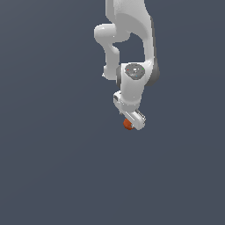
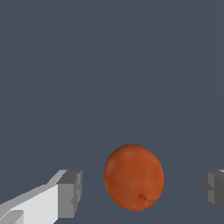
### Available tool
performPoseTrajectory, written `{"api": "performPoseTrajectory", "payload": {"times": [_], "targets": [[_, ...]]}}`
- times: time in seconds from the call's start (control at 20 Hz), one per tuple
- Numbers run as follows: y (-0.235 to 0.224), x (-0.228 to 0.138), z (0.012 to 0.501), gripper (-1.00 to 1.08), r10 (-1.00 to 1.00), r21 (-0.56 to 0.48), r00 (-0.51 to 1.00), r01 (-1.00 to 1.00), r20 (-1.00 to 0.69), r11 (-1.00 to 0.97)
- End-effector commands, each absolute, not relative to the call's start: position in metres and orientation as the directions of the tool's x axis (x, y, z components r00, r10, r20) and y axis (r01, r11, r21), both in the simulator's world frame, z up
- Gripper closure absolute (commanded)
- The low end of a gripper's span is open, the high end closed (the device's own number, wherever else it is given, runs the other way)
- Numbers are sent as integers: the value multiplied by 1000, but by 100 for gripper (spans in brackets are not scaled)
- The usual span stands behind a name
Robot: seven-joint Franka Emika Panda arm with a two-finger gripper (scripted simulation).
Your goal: Pick up the object and move it to a goal position.
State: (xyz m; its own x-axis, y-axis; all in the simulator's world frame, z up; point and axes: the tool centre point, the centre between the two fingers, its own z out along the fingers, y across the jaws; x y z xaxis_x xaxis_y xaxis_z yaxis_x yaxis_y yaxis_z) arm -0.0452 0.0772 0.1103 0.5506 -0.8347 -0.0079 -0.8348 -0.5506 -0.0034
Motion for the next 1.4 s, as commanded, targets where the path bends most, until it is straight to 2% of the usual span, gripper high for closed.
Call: {"api": "performPoseTrajectory", "payload": {"times": [0.0,0.7,1.35], "targets": [[81,-49,108,-92,-866,-2,500,-866,-7,-500],[99,-64,99,-92,-965,0,262,-965,-1,-262],[102,-67,94,-92,-976,0,219,-976,0,-219]]}}
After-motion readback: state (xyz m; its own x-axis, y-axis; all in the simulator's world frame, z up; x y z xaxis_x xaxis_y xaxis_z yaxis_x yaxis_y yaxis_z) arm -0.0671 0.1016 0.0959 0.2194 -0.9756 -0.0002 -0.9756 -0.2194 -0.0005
